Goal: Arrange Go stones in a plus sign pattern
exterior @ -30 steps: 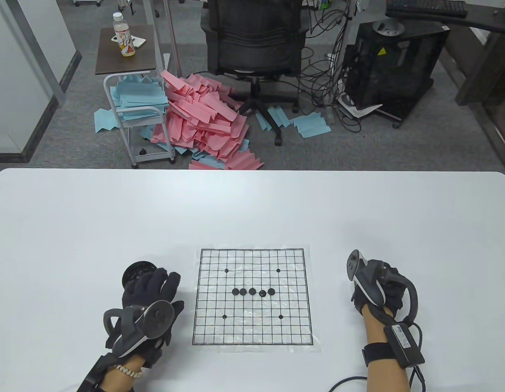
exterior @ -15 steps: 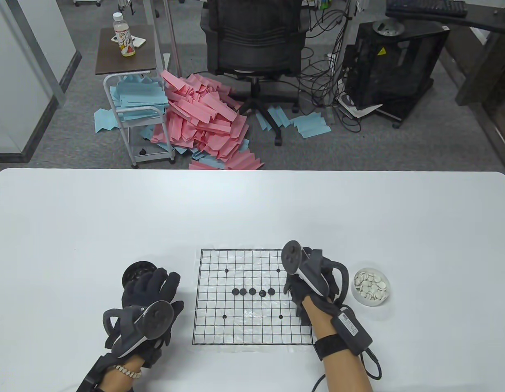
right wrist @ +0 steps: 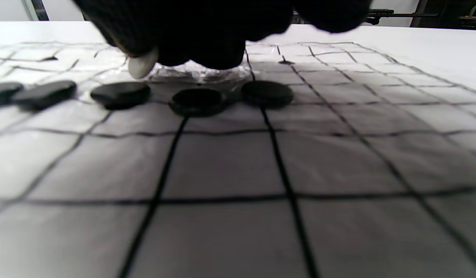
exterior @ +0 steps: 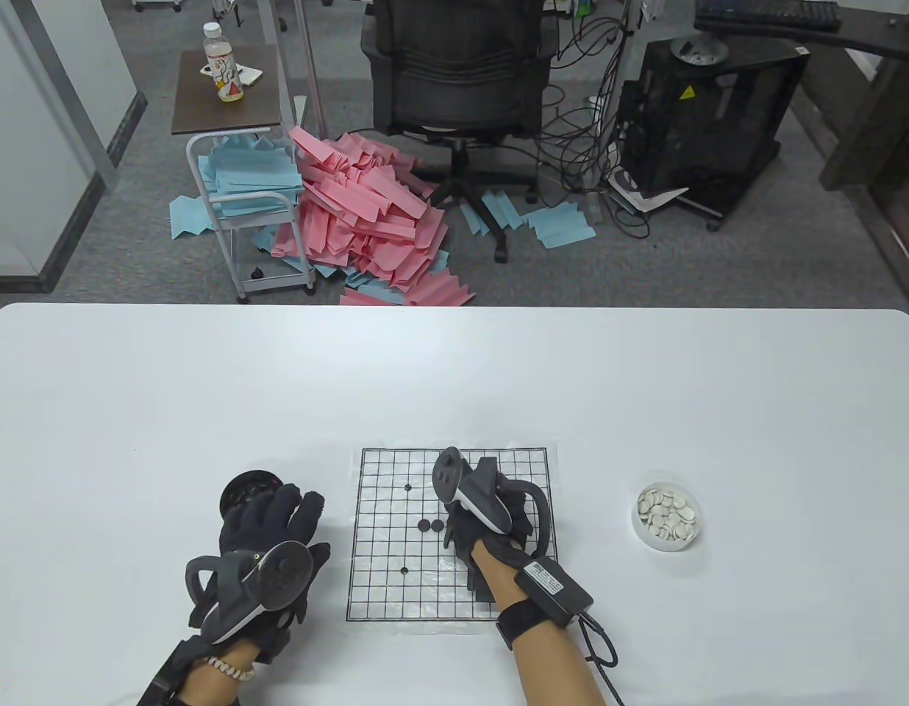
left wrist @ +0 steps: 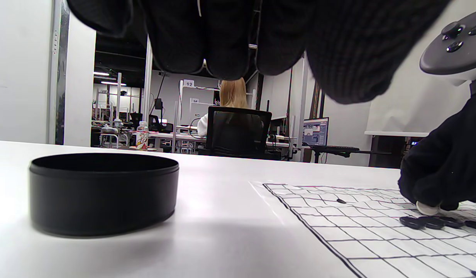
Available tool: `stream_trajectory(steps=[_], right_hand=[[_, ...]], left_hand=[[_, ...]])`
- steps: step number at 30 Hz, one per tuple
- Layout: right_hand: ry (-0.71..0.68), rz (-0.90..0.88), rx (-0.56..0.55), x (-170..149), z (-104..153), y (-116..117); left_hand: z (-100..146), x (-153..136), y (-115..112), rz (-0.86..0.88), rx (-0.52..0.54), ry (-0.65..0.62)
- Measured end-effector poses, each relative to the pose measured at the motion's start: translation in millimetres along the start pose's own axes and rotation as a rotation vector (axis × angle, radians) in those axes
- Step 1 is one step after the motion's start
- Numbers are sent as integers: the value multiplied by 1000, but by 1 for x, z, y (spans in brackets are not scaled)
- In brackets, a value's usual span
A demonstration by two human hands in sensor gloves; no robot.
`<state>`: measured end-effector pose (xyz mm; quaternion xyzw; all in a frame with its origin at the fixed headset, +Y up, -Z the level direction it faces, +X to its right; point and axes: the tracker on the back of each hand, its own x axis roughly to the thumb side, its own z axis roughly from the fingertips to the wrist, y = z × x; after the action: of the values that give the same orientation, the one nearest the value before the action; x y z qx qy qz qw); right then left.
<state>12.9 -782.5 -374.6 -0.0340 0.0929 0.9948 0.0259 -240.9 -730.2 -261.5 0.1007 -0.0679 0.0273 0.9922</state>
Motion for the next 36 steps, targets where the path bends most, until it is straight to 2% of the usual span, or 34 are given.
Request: stream_trajectory(steps=[7, 13, 20, 23, 30, 36], right_hand=[[2, -27, 12, -1, 0, 0], [14, -68, -30, -19, 2, -15], [65, -24, -188, -76, 9, -53], [104, 12, -217, -106, 13, -61], [241, 68, -223, -173, 19, -67], [321, 132, -161, -218, 22, -56]], left_hand=[[0, 0, 0, -2, -1, -3], [0, 3, -1, 3, -6, -5], [0, 3, -1, -3, -10, -5], [0, 2, 0, -2, -4, -3], [0, 2, -1, -2, -6, -3], [0, 2, -1, 0, -9, 1]])
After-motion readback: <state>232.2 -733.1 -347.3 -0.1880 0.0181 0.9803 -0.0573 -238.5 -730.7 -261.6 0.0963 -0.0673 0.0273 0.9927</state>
